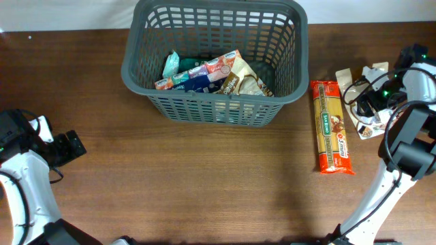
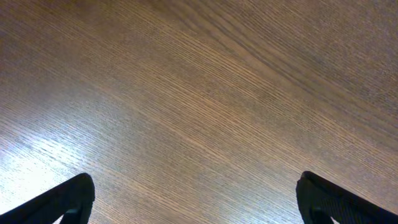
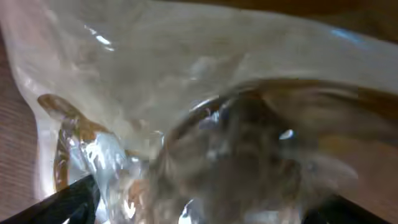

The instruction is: Pack container

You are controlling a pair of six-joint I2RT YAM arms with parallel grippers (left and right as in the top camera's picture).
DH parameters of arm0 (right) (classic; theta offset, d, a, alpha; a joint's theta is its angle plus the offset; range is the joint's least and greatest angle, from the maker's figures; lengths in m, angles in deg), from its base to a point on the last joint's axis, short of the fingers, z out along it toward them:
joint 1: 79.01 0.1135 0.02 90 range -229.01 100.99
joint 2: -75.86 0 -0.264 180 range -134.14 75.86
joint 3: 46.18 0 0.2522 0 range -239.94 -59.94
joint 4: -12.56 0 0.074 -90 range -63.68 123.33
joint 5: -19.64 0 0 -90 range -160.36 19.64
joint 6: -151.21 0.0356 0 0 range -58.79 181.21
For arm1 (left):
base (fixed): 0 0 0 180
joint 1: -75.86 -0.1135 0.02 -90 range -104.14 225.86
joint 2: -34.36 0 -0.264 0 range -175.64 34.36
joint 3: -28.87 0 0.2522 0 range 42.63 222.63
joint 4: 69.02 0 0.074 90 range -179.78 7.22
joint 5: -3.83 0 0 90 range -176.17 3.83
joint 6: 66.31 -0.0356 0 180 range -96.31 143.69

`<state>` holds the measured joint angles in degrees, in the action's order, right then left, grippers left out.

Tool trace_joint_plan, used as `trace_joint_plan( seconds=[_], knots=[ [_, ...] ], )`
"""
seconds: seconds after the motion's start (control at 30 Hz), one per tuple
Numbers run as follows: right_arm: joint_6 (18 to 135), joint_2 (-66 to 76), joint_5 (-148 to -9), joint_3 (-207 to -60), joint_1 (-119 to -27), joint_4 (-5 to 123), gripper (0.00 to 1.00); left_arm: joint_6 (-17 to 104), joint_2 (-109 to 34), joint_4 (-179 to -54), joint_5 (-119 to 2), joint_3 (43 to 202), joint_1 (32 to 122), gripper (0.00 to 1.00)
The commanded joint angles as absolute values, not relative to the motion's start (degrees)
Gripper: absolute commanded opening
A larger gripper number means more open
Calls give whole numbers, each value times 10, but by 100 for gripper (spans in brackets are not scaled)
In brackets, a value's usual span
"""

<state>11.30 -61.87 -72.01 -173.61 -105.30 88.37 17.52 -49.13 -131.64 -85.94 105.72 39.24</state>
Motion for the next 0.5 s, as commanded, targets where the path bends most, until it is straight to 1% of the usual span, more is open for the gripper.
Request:
trace_joint_plan(
  seconds=[0.0,0.07,0.13,0.17,0.33,0.47],
  knots=[
    [112,-662,-733,-1733,-1054,882,85,183,-495,-1318,-857,1052,390,99],
    [125,-668,-737,-1733,-1054,878,58,183,-495,-1318,-857,1052,390,99],
    [143,-670,-738,-1733,-1054,875,20,183,-495,-1316,-857,1052,390,99],
    [153,-670,-738,-1733,-1054,873,4,183,-495,-1316,-857,1052,390,99],
    [215,-664,-739,-1746,-1054,871,4,183,-495,-1312,-857,1052,390,99],
    [275,-641,-762,-1787,-1054,874,4,183,-495,-1312,-857,1052,390,99]
  ],
)
